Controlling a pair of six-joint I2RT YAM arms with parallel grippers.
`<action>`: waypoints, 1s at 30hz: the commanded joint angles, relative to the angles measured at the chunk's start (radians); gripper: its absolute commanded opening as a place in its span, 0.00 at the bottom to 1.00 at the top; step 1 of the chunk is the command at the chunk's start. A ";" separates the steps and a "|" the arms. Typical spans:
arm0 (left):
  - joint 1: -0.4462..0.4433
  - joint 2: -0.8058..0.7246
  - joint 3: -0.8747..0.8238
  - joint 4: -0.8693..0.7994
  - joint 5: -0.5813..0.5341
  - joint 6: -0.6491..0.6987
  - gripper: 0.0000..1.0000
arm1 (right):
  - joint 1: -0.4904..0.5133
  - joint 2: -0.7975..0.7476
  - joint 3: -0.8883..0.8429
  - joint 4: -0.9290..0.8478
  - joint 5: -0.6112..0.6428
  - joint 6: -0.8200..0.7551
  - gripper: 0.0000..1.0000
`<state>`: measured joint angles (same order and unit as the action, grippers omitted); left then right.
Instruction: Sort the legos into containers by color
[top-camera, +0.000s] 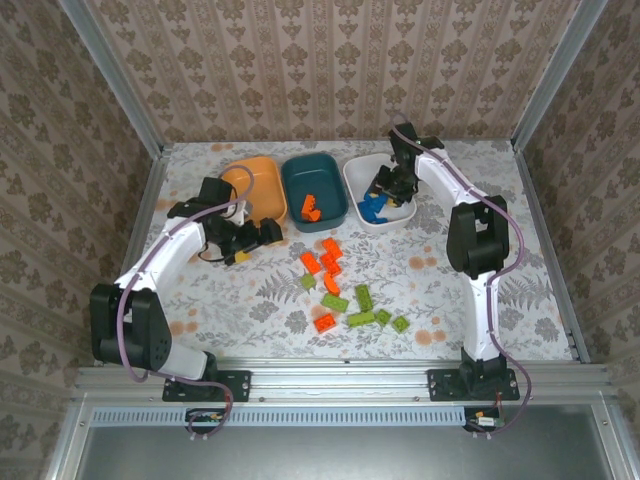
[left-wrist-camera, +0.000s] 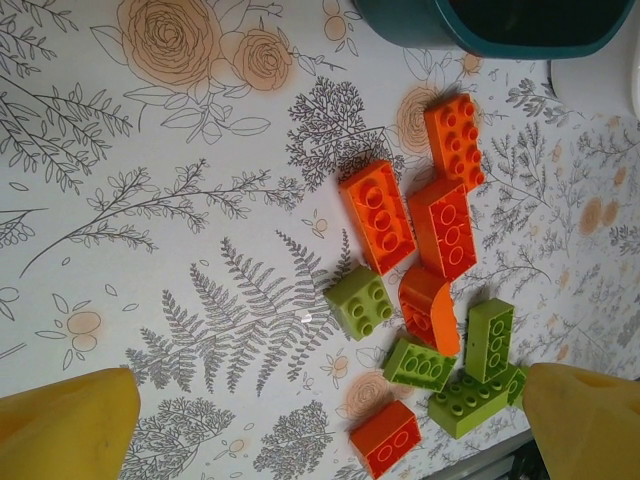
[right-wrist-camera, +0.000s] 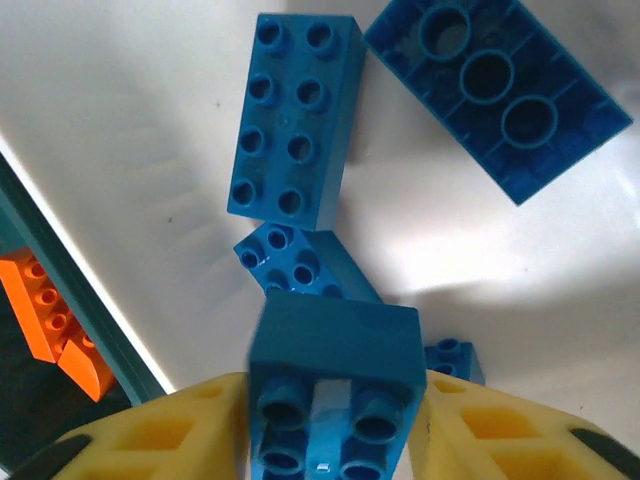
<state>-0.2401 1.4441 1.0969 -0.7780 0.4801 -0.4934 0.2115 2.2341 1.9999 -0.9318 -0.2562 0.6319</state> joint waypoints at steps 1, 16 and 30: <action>0.009 -0.024 -0.015 -0.018 -0.011 -0.001 1.00 | -0.005 0.018 0.049 -0.054 -0.007 -0.019 0.51; -0.038 0.091 0.075 0.044 0.018 -0.002 1.00 | 0.025 -0.352 -0.274 -0.173 0.022 -0.176 0.60; -0.118 0.263 0.184 0.079 0.069 0.002 1.00 | 0.263 -0.780 -0.988 -0.146 0.011 0.083 0.70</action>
<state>-0.3450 1.6894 1.2404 -0.7013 0.5198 -0.4946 0.4416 1.5009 1.0687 -1.1023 -0.2398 0.6140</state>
